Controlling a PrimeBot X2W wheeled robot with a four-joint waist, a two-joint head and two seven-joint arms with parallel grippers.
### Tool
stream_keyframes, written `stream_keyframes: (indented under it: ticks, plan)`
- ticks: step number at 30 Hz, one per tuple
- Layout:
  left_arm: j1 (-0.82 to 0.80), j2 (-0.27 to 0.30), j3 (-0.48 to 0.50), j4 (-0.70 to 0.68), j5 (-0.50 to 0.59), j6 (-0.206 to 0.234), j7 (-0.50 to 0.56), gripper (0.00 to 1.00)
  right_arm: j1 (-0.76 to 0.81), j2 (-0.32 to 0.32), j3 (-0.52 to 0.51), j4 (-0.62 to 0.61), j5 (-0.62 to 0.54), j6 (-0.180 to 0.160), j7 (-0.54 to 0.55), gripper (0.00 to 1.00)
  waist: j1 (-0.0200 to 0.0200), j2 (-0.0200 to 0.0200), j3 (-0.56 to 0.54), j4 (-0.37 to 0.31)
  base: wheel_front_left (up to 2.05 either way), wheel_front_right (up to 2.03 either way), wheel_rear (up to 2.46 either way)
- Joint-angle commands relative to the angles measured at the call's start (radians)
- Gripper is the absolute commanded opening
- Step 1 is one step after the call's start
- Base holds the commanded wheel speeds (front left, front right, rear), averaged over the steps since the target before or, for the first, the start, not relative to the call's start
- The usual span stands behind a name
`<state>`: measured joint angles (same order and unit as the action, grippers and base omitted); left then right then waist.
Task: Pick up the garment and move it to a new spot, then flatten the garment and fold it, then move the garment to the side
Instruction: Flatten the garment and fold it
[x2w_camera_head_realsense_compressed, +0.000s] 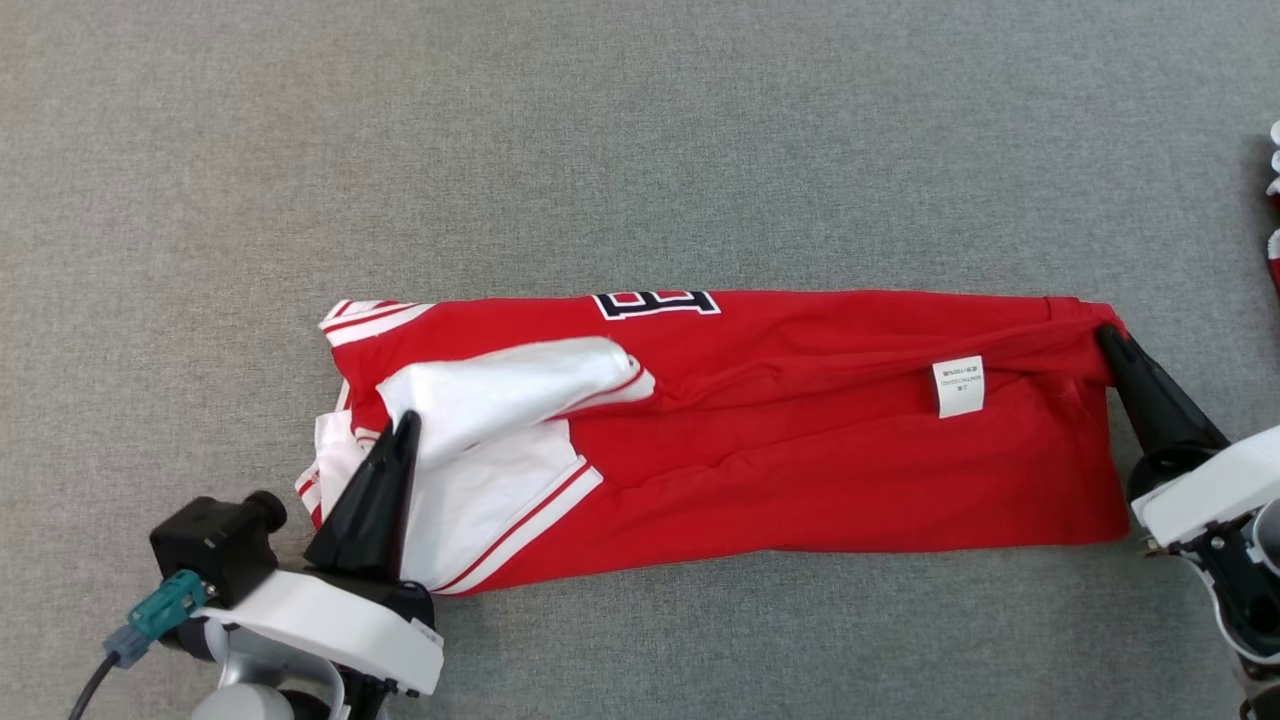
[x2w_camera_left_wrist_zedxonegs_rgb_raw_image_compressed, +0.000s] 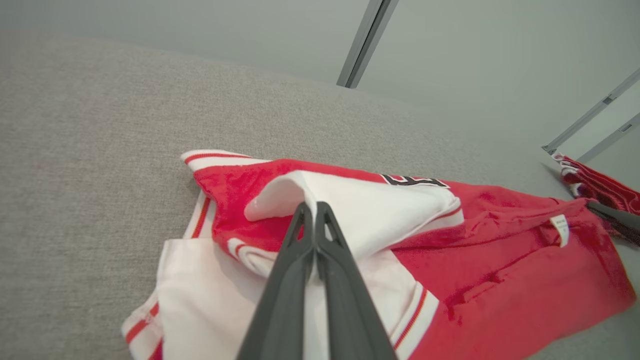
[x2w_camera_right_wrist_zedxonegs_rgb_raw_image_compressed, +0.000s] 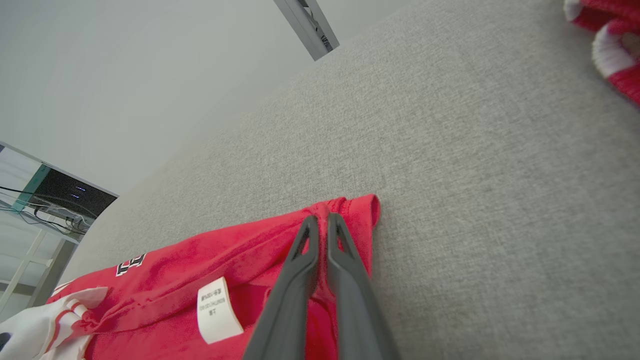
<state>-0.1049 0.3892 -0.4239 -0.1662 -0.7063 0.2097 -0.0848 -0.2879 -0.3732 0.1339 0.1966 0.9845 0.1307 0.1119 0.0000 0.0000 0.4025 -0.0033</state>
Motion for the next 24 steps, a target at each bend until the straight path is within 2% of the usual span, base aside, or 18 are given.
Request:
stream_keyframes:
  ticks: [1,2,3,8,16,20,24]
  plan:
    - [0.01,-0.002,0.0,0.013,-0.009,0.006,0.001,0.1,0.014,-0.001,0.002,-0.004,-0.021,0.0,-0.019,1.0,0.0,0.0,-0.001,0.0,0.0,0.0,0.0]
    - [0.014,-0.006,-0.003,0.025,-0.011,0.006,0.004,0.84,0.019,0.004,0.008,-0.005,-0.029,0.0,-0.028,1.0,0.0,0.0,-0.002,0.0,0.0,0.0,0.0]
    - [0.013,-0.013,-0.003,0.035,-0.015,0.006,-0.004,1.0,0.027,0.006,0.011,-0.007,-0.046,0.0,-0.042,1.0,0.0,0.0,-0.003,0.001,0.0,0.0,0.0]
    - [0.005,-0.03,-0.007,0.097,0.009,0.014,-0.043,1.0,0.073,0.02,0.017,-0.019,-0.168,0.0,-0.139,1.0,0.0,0.0,-0.016,0.004,0.0,0.0,0.0]
    - [0.021,-0.063,0.03,0.141,0.062,0.056,-0.153,1.0,0.146,0.109,-0.051,-0.067,-0.389,0.0,-0.286,1.0,0.0,0.0,-0.076,-0.014,0.0,0.0,0.0]
    - [0.02,-0.075,0.077,0.14,0.094,0.076,-0.174,1.0,0.164,0.145,-0.1,-0.116,-0.49,0.0,-0.314,1.0,0.0,0.0,-0.114,-0.025,0.0,0.0,0.0]
    - [0.031,-0.083,0.115,0.132,0.136,0.084,-0.179,1.0,0.187,0.171,-0.134,-0.14,-0.564,0.0,-0.294,1.0,0.0,0.0,-0.16,-0.033,0.0,0.0,0.0]
